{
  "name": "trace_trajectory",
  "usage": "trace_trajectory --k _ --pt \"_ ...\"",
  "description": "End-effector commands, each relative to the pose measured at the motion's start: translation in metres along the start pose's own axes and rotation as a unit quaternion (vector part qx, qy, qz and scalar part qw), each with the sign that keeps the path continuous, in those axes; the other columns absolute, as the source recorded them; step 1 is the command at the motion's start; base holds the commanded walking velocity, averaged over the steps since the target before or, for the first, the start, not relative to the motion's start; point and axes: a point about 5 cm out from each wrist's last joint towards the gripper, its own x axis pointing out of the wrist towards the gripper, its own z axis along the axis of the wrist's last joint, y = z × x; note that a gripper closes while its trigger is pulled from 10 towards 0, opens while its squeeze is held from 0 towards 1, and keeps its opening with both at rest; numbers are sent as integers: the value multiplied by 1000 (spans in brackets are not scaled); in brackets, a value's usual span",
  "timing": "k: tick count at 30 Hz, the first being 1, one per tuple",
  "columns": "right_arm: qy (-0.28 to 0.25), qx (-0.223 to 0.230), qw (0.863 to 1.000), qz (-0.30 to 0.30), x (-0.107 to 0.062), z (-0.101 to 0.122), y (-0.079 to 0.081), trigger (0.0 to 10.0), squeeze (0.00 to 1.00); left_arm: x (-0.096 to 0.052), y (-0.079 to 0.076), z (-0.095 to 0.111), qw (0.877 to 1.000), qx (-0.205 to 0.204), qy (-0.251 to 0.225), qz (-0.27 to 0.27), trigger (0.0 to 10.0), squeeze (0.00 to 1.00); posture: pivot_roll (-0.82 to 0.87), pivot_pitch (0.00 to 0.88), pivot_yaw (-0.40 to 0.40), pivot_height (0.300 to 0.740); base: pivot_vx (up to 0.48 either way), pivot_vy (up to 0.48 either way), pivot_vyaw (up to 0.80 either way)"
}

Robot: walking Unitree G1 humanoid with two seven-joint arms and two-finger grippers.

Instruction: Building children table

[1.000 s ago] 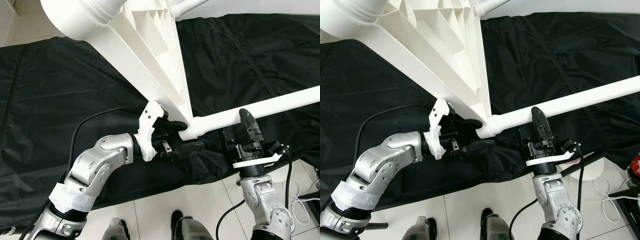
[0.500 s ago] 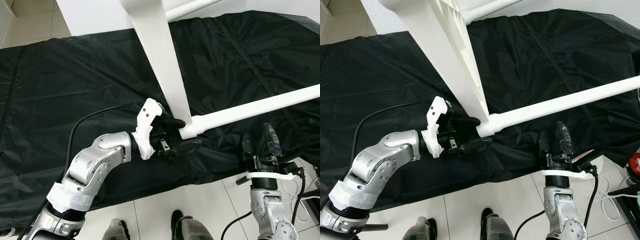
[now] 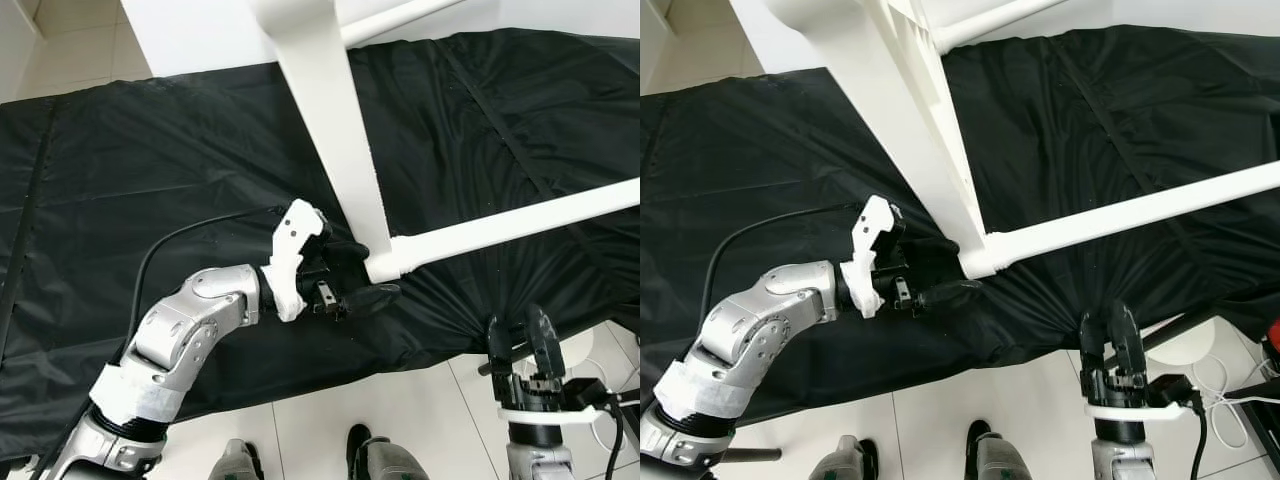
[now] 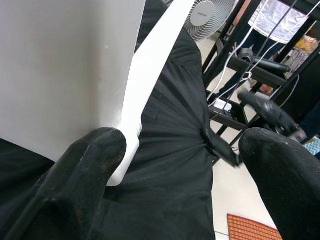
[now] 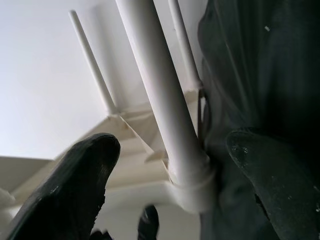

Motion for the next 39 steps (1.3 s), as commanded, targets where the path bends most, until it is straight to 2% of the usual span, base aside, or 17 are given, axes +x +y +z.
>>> trace_trajectory --k 1,6,9,11,12,13,14,15,23,25,26,27,28,30,34,37,39 --pt "-13 43 999 -19 -13 -27 -8 10000 0 -11 11 0 999 5 3 48 10000 0 69 233 72 740 0 0 0" --pt "12 23 1000 15 -8 -32 4 10000 0 -12 7 0 999 5 1 35 10000 0 72 230 73 740 0 0 0" --pt "51 -6 994 98 11 -38 32 10000 0 -13 8 -1 999 3 5 35 10000 0 75 231 79 740 0 0 0" --pt "56 -9 992 115 15 -39 37 10000 0 -14 8 -1 999 3 5 35 10000 0 75 231 79 740 0 0 0" --pt "64 -22 988 140 23 -40 46 10000 0 -14 8 -2 999 3 6 34 10000 0 77 228 81 740 0 0 0" --pt "71 -42 978 191 41 -40 67 10000 0 -14 7 -3 999 3 9 31 10000 0 78 224 80 740 0 0 0" --pt "71 -42 978 191 41 -40 67 10000 0 -14 7 -3 999 3 9 31 10000 0 78 224 80 740 0 0 0" --pt "69 -46 974 211 49 -39 77 10000 0 -14 6 -4 999 4 10 30 10000 0 79 223 78 740 0 0 0" --pt "77 -59 978 182 51 -43 69 10000 0 -19 9 -1 999 21 17 31 10000 0 85 214 73 740 0 0 0" --pt "78 -63 978 183 53 -44 69 10000 0 -26 4 10 998 52 22 5 10000 0 86 212 73 740 0 0 0" --pt "78 -63 978 183 53 -44 69 10000 0 -26 4 10 998 52 22 5 10000 0 86 212 73 740 0 0 0" --pt "82 -67 977 186 55 -46 71 10000 0 -31 -1 19 998 62 17 -20 10000 0 87 211 71 740 0 0 0" --pt "84 -69 976 186 56 -47 71 10000 0 -35 -2 22 994 97 31 -27 10000 0 90 209 71 740 0 0 0" --pt "85 -72 976 186 57 -47 71 10000 0 -39 -2 23 989 139 51 -31 10000 0 92 209 70 740 0 0 0" --pt "80 -70 978 181 59 -45 69 10000 0 -45 14 41 989 144 28 34 10000 0 104 204 67 740 0 0 0" --pt "75 -69 979 177 61 -43 66 10000 0 -48 30 59 980 165 4 108 10000 0 110 200 65 740 0 0 0" --pt "74 -69 979 177 62 -42 65 10000 0 -48 33 66 978 167 -10 125 10000 0 111 200 65 740 0 0 0"
